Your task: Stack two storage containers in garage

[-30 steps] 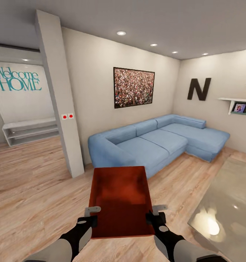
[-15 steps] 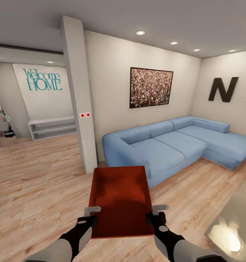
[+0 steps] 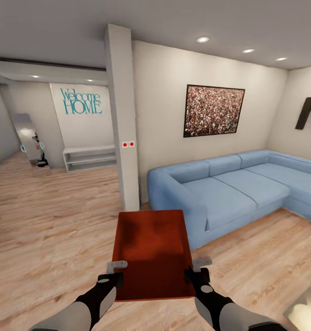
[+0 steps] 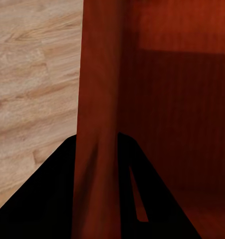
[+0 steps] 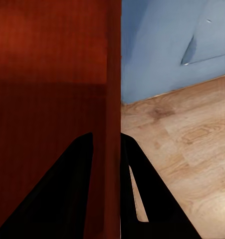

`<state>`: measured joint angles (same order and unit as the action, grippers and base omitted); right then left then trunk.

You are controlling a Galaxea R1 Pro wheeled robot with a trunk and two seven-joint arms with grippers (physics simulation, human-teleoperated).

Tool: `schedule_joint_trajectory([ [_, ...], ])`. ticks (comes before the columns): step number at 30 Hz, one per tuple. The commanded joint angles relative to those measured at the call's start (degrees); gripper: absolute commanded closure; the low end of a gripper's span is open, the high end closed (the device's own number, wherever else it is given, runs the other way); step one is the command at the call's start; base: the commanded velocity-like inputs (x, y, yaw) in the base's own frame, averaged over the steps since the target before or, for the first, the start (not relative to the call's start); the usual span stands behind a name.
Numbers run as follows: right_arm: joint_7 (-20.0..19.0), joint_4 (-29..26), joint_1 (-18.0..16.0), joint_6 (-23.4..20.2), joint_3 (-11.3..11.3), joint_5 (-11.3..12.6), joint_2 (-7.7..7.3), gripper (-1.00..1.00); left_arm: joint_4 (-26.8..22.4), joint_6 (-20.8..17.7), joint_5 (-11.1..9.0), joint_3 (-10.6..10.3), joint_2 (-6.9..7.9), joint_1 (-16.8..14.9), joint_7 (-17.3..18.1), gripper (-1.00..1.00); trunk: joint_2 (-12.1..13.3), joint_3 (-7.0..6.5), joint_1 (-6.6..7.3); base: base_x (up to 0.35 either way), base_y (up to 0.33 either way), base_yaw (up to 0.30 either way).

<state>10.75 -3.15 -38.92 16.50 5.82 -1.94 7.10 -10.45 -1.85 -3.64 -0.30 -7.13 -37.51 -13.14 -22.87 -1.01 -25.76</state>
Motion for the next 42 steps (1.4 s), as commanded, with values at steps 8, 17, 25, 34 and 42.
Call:
schedule_joint_trajectory([
  [8, 0.3, 0.0, 0.0, 0.1, -2.7, -0.1, -0.15, 1.00, -0.2, -0.3, -1.8, 2.1, 3.28, 0.0, -0.4, 1.00, 0.0, 0.02, -0.02, 0.000, 0.000, 0.278],
  [17, 0.2, 0.0, 0.0, 0.1, -2.7, -0.2, -0.15, 1.00, 0.2, -0.3, -6.0, 1.9, 3.52, 0.0, -0.3, 1.00, 0.0, 0.02, -0.02, 0.000, 0.000, 0.278],
  [25, 0.2, 0.0, 0.0, 0.1, -2.7, -0.2, -0.17, 1.00, 0.3, -0.3, -6.1, 1.8, 3.53, 0.0, -0.2, 1.00, 0.0, 0.02, -0.02, 0.000, 0.000, 0.278],
  [34, 0.2, 0.0, 0.0, 0.1, -2.7, -0.3, -0.18, 1.00, 0.3, -0.3, -6.1, 1.7, 3.53, 0.0, -0.3, 1.00, 0.0, 0.02, -0.02, 0.000, 0.000, 0.278],
  [42, 0.2, 0.0, 0.0, 0.1, -2.7, -0.3, -0.18, 1.00, 0.3, -0.3, -6.0, 1.8, 3.53, 0.0, -0.3, 1.00, 0.0, 0.02, -0.02, 0.000, 0.000, 0.278],
])
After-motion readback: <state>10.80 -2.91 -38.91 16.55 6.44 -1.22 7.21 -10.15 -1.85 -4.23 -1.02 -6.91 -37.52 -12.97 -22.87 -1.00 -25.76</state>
